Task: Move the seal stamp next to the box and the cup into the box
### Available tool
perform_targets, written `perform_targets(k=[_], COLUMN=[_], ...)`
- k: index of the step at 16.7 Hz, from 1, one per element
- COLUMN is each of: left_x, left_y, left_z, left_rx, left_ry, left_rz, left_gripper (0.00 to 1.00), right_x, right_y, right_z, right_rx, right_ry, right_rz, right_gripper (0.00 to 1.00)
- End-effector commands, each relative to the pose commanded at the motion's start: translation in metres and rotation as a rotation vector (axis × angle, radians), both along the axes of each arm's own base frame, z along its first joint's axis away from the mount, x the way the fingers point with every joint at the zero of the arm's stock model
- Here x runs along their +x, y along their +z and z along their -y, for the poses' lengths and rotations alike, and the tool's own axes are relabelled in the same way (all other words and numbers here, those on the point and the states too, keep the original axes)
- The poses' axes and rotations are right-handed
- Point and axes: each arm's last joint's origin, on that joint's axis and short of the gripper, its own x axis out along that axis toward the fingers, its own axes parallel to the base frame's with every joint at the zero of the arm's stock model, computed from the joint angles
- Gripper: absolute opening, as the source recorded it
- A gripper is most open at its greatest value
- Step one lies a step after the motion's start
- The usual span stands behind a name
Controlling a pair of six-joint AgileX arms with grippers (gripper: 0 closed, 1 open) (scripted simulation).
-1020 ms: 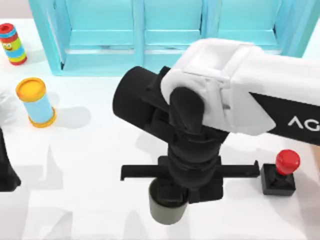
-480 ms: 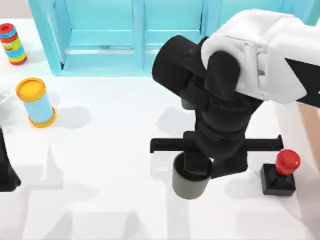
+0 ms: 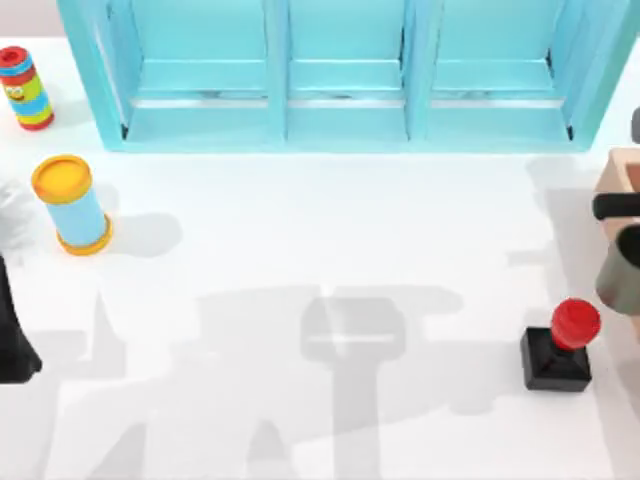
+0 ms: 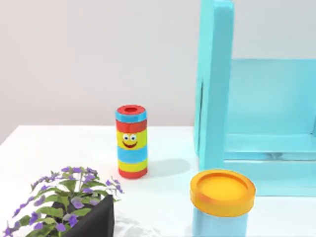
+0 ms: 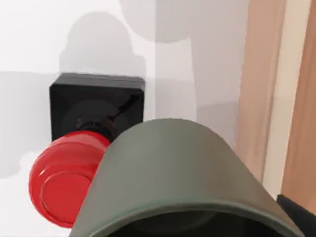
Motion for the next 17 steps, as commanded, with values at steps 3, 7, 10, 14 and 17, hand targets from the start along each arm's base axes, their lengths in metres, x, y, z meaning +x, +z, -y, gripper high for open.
perform_targets(k=[3, 7, 10, 14, 17], left_x=[0.000, 0.000, 0.000, 0.000, 0.000], left_y=[0.000, 0.000, 0.000, 0.000, 0.000], left_z=[0.000, 0.000, 0.000, 0.000, 0.000], left_rx=[0.000, 0.000, 0.000, 0.000, 0.000], left_ry=[0.000, 0.000, 0.000, 0.000, 0.000], left_rz=[0.000, 0.000, 0.000, 0.000, 0.000], left_gripper=[1.00, 1.00, 1.00, 1.00, 1.00], right_x=[-0.019, -0.062, -0.083, -0.088, -0.086], right_y=[-0.003, -0.007, -0.009, -0.010, -0.011], right_z=[0.084, 0.152, 0.171, 0.173, 0.173], right_rx=[-0.015, -0.032, -0.041, -0.042, -0.041], right_ry=[-0.001, -0.003, -0.004, -0.004, -0.001], right_rz=[0.008, 0.030, 0.042, 0.044, 0.040], right_gripper=[0.00, 0.00, 0.00, 0.00, 0.00])
